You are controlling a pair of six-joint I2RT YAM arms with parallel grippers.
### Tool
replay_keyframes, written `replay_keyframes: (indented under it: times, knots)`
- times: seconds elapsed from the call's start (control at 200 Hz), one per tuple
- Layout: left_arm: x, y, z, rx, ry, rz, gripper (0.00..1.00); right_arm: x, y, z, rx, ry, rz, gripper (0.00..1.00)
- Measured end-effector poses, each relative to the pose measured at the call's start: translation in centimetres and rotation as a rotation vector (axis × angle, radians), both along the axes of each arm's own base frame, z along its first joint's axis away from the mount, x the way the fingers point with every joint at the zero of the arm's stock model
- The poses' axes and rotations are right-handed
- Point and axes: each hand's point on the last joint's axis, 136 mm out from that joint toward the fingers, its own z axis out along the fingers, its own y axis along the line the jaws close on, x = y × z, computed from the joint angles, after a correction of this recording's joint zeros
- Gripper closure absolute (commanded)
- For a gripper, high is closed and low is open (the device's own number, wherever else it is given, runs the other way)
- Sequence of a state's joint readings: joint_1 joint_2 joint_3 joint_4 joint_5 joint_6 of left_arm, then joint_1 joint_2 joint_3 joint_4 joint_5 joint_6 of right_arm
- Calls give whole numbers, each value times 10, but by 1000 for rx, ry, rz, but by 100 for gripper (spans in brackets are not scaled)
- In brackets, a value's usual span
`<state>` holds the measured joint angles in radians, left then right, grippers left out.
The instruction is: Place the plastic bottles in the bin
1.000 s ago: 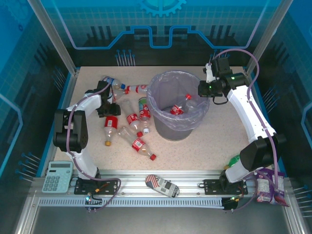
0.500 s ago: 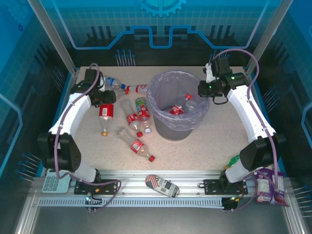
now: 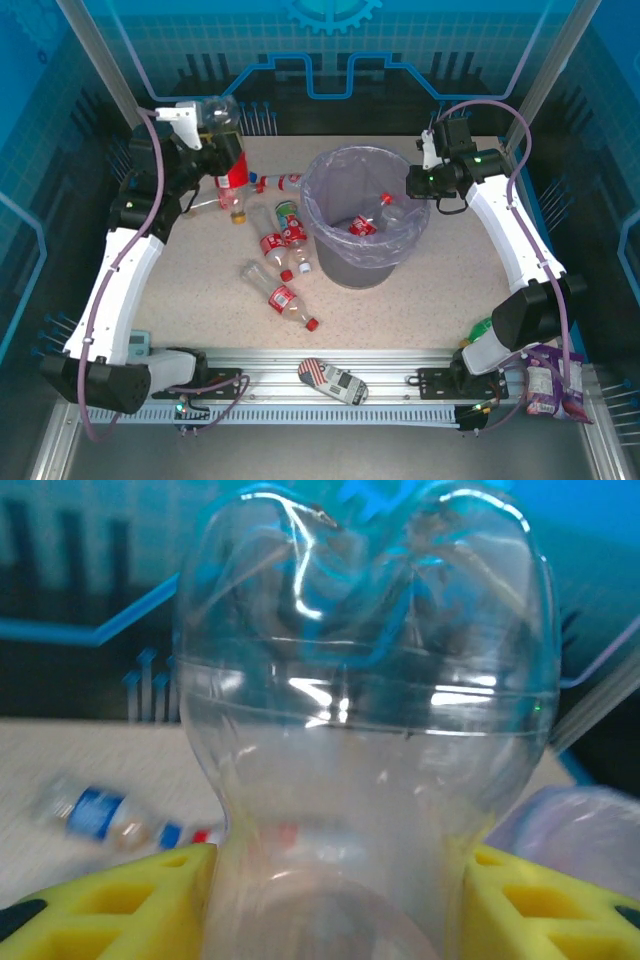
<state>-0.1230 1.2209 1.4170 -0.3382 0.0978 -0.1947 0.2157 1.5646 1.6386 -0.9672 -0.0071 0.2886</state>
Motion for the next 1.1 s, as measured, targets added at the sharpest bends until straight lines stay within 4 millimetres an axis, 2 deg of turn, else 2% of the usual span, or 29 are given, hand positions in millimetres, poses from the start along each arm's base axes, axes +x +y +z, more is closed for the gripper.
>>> replay_keyframes:
  times: [0.215,0.385,0.535,0.66,0.785,0.946,1.101]
  knots:
    - [-1,-69,46,-88,-181,-206,84,0,0,0,3,1,-2,83]
    - [6,-98,82,-171,-296,-312,100,1,1,0,8,0,-4,83]
    - [8,-118,108,-257,-380,-395,100,2,2,0,11,0,-1,83]
    - [6,-150,118,-291,-421,-488,100,2,2,0,11,0,-1,83]
    - [11,-181,102,-300,-397,-564,100,2,2,0,11,0,-1,83]
    - [20,-213,58,-235,-328,-622,100,3,2,0,12,3,0,83]
    - [12,-241,20,-137,-288,-682,100,3,3,0,13,3,1,83]
